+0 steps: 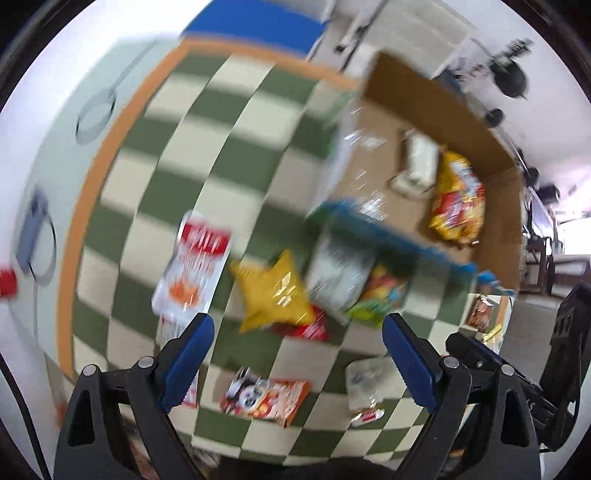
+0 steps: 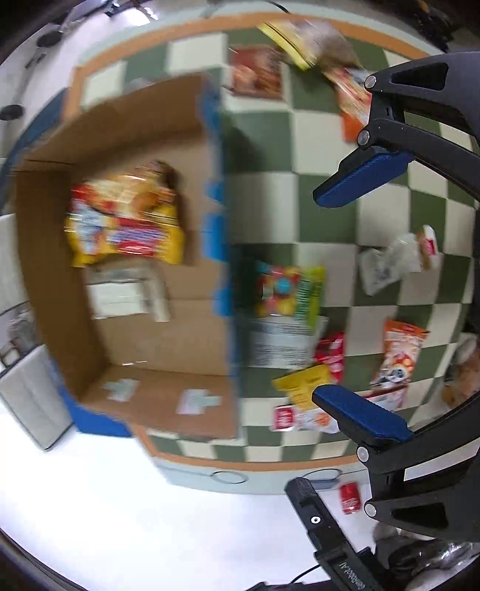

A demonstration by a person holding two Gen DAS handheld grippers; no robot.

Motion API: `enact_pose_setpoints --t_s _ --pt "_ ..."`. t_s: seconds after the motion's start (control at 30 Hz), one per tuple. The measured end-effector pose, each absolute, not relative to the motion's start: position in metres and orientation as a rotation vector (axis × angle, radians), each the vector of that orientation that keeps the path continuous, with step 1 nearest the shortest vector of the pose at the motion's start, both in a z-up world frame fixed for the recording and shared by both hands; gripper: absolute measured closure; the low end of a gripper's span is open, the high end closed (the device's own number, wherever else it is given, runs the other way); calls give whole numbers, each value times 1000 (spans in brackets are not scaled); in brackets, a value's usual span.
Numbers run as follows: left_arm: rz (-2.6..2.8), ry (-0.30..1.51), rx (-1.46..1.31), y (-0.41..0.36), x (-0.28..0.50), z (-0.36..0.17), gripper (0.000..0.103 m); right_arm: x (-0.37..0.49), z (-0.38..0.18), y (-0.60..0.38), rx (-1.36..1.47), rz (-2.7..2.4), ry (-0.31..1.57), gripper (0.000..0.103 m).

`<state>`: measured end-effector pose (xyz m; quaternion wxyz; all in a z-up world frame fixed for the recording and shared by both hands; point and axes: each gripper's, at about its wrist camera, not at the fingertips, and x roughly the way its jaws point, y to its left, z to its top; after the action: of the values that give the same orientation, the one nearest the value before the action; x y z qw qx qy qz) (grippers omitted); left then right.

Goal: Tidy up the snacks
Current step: 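Grasp the fruit candy bag with right tool while left tool grasps yellow bag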

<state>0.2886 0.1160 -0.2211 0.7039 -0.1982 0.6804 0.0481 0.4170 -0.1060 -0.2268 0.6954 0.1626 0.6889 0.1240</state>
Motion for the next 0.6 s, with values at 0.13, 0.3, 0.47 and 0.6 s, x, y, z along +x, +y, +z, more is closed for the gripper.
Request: enact_pose_setpoints --t_s 0.13,0.3,0.47,0.6 --pt "121 1589 -583 136 279 -270 10 409 -265 -92 401 277 1592 4" --pt "117 1652 -639 134 289 -309 10 411 -304 -79 452 242 1625 5" --pt "122 1715 -646 126 303 -342 10 418 -331 -72 482 204 1641 6" --pt "140 1738 -607 122 311 -356 10 425 -343 -70 482 159 1641 9"
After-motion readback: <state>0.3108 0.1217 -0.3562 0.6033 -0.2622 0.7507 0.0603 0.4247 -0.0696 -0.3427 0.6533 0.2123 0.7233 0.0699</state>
